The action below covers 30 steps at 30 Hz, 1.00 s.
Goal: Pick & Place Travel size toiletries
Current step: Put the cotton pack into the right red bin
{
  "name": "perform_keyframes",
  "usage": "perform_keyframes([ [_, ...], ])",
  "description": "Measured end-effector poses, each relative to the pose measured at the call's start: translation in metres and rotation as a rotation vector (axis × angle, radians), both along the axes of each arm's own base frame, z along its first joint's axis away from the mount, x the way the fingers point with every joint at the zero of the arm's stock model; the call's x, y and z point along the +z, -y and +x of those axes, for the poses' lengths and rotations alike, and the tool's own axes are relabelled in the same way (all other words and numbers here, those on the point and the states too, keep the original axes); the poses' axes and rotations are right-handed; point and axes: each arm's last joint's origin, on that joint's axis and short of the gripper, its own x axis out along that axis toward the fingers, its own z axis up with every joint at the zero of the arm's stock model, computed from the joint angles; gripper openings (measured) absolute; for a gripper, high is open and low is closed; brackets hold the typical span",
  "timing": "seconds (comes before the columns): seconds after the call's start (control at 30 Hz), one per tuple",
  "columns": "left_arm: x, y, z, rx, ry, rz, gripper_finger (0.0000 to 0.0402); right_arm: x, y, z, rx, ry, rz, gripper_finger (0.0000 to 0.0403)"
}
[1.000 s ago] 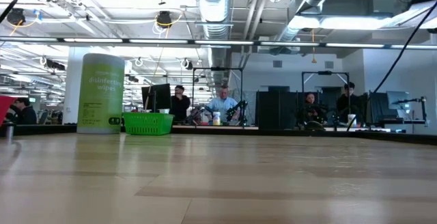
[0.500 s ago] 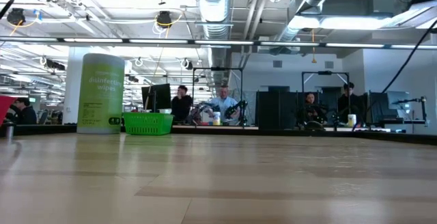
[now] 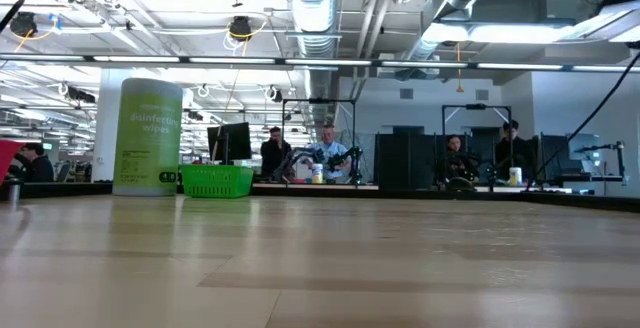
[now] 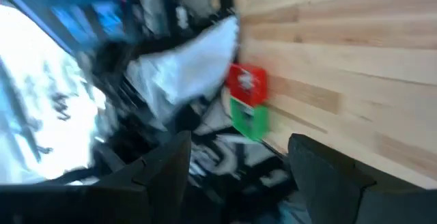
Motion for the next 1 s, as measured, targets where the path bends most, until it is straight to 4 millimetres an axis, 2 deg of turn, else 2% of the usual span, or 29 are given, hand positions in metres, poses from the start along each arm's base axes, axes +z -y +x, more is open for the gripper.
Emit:
perform_keyframes([
  [0.27,0.016,-0.025,0.009,0.104,-0.143,0.200,0.0000,0.010,0.025,0.031,-0.083,0.137,0.061,0.0233],
  [0.6,0.017,-0.045,0.014,0.146,-0.286,0.341,0.0000,0.004,0.055,0.073,-0.086,0.184,0.078,0.0233],
  [0.8,0.017,-0.050,0.015,0.152,-0.326,0.379,0.0000,-0.003,0.063,0.095,-0.049,0.208,0.096,0.0233],
  [1.0,0.017,-0.053,0.016,0.154,-0.328,0.379,0.0000,-0.006,0.065,0.102,-0.038,0.207,0.098,0.0233],
])
